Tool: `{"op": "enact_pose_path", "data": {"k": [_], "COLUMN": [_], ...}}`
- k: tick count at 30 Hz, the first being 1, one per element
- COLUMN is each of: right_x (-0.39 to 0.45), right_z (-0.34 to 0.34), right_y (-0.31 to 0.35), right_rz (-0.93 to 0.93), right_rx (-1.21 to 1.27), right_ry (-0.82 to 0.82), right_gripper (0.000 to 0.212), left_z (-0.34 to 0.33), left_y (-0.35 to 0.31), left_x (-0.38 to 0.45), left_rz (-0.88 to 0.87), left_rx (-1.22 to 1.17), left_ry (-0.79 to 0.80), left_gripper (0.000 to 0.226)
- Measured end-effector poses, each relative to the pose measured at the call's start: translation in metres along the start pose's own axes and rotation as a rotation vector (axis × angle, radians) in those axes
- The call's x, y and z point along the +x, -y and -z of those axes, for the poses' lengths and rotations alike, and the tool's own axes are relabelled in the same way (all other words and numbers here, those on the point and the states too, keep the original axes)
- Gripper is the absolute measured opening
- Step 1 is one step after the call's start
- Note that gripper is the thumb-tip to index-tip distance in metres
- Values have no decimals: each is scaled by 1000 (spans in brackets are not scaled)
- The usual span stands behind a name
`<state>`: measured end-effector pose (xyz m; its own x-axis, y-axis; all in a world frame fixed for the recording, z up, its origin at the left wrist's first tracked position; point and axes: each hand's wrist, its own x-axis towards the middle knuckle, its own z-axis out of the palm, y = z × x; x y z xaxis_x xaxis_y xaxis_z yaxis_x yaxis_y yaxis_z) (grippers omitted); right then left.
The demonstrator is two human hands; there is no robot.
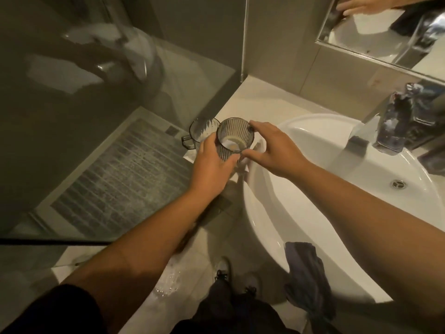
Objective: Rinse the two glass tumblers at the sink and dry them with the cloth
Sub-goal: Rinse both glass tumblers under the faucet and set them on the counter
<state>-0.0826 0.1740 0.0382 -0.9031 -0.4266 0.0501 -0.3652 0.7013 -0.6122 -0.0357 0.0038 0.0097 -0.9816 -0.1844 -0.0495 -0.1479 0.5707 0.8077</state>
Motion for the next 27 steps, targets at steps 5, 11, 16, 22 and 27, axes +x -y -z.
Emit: {"op": "enact_pose_path", "data": {"k": [5,11,16,22,27], "right_x": [-30,-71,-111,-139,-98], "right_z": [40,65,79,148,200], "right_y": [21,17,2,-43,-91], "right_rz": [-43,-133,-278,-345,-395], "right_rx": [85,95,71,-443,-675], "right_ry": [-121,-253,-259,-476,-131], "right_gripper": [69,63,55,33,65], "left_z": [19,1,-35,-84,-126], "left_y": [-38,-70,-86,-92,-99], "left_x": [-6,-4,-7,-10,-8], "left_rz": [-141,-294,-373,-361,-333], "left_rx": [-46,-55,-93,-106,-84], "left_ry": [111,271,452,607,657], "left_gripper": [87,97,90,85,86]}}
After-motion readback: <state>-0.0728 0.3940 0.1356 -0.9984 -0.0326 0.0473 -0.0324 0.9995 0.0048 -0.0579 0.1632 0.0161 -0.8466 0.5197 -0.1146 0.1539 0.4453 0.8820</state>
